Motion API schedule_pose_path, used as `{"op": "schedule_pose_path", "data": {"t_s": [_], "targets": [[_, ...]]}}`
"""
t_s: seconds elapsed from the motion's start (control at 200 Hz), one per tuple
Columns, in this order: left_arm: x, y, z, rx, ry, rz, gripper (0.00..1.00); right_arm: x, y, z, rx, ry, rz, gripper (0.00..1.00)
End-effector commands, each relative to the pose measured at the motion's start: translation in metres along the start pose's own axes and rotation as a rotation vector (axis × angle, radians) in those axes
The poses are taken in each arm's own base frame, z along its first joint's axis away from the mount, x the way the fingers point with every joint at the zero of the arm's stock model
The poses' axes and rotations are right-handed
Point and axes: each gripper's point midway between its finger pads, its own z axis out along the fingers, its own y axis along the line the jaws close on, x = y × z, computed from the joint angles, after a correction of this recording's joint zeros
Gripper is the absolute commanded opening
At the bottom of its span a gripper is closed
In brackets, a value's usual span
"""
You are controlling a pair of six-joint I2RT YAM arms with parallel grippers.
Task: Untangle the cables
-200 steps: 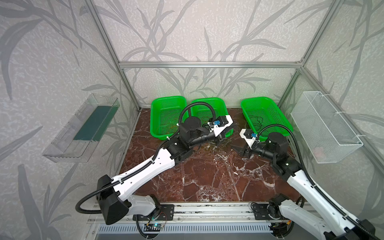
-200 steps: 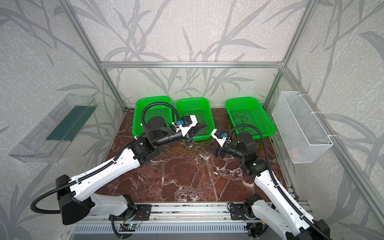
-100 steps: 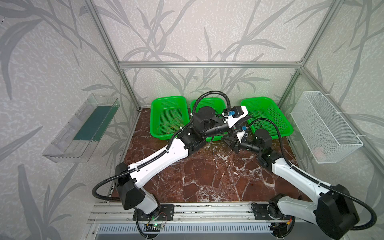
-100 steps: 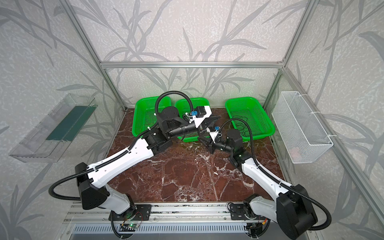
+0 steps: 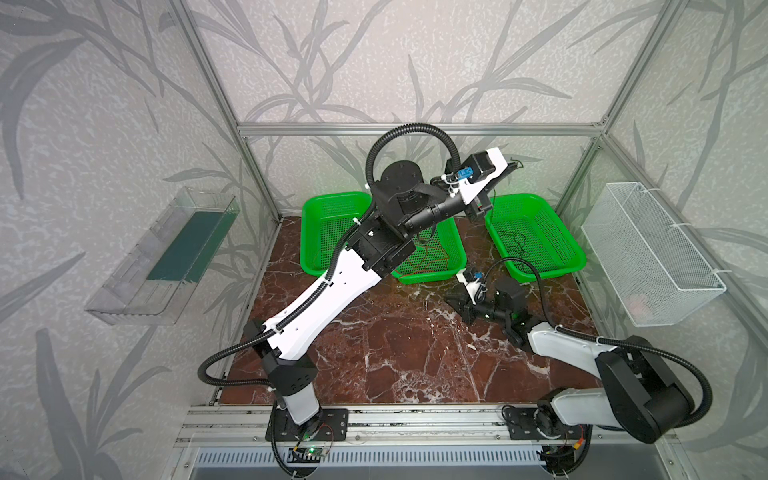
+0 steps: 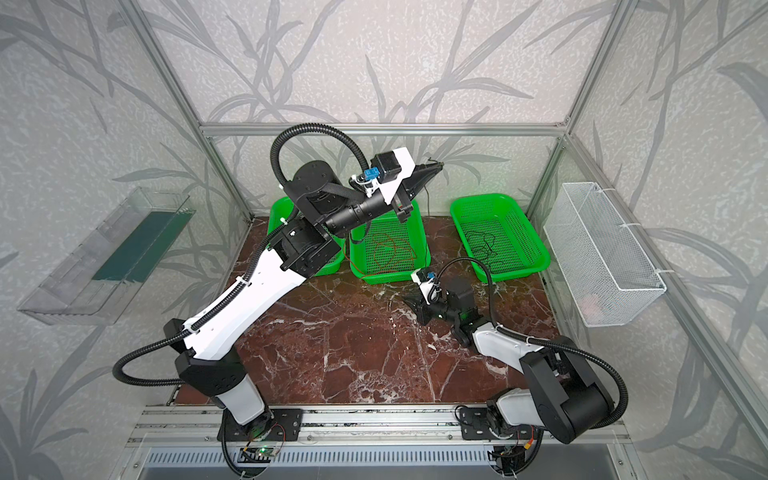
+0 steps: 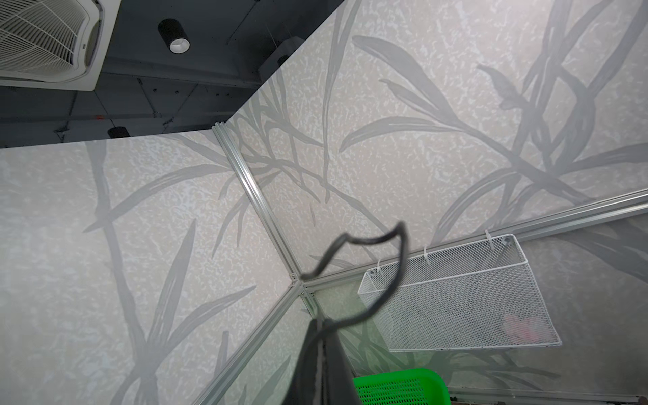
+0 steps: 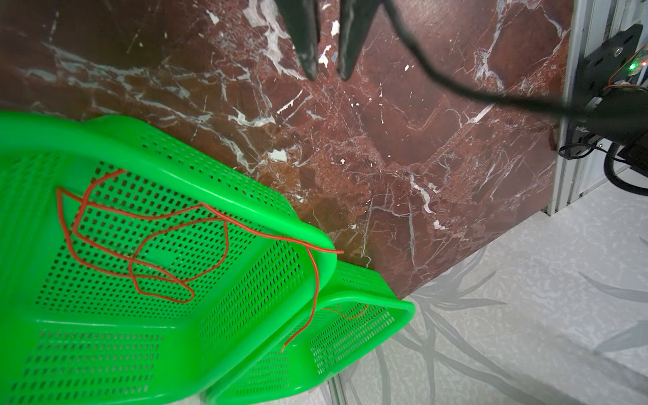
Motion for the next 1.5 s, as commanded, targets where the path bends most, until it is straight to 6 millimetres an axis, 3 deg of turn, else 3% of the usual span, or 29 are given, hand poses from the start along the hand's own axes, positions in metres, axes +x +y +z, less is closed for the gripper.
{"op": "schedule_pose_path", "data": {"t_s": [0.0,0.065,0.165,0.31,0.615,0.8,0.915,0.995,1.06,1.174,1.229,1.404,1.494], "targets": [[0.007,0.011,0.005,-0.01,0.023,0.027,0.0,-0.013,-0.011,-0.004,0.045,-0.064,0.007,0.11],[0.01,0.017,0.008,-0.018,0.025,0.029,0.0,-0.018,-0.016,-0.01,0.062,-0.077,0.013,0.0],[0.016,0.028,0.011,-0.044,0.023,0.031,0.0,-0.018,-0.025,-0.019,0.117,-0.065,0.025,0.0],[0.02,0.058,0.01,-0.106,0.008,0.019,0.0,0.004,-0.042,-0.03,0.188,-0.002,0.085,0.0],[-0.002,0.094,-0.005,-0.185,-0.03,0.076,0.0,0.035,-0.065,-0.048,0.301,0.045,0.206,0.0],[-0.022,0.121,-0.026,-0.253,-0.042,0.134,0.0,0.041,-0.076,-0.058,0.375,0.032,0.259,0.0],[-0.027,0.124,-0.034,-0.25,-0.037,0.136,0.0,0.039,-0.078,-0.06,0.377,0.024,0.265,0.0],[-0.024,0.119,-0.035,-0.221,-0.028,0.12,0.0,0.025,-0.067,-0.057,0.311,0.008,0.21,0.0],[-0.022,0.114,-0.034,-0.196,-0.029,0.097,0.0,0.005,-0.051,-0.054,0.221,-0.017,0.138,0.07],[-0.019,0.108,-0.035,-0.173,-0.02,0.073,0.0,-0.038,-0.029,-0.054,0.148,-0.08,0.037,0.45],[-0.016,0.106,-0.036,-0.166,-0.012,0.068,0.0,-0.061,-0.017,-0.054,0.123,-0.113,-0.026,0.56],[-0.009,0.091,-0.032,-0.126,0.003,0.036,0.0,-0.146,0.026,-0.059,0.047,-0.269,-0.193,0.69],[-0.008,0.072,-0.026,-0.08,0.007,0.033,0.0,-0.174,0.044,-0.062,0.007,-0.335,-0.238,0.7]]}}
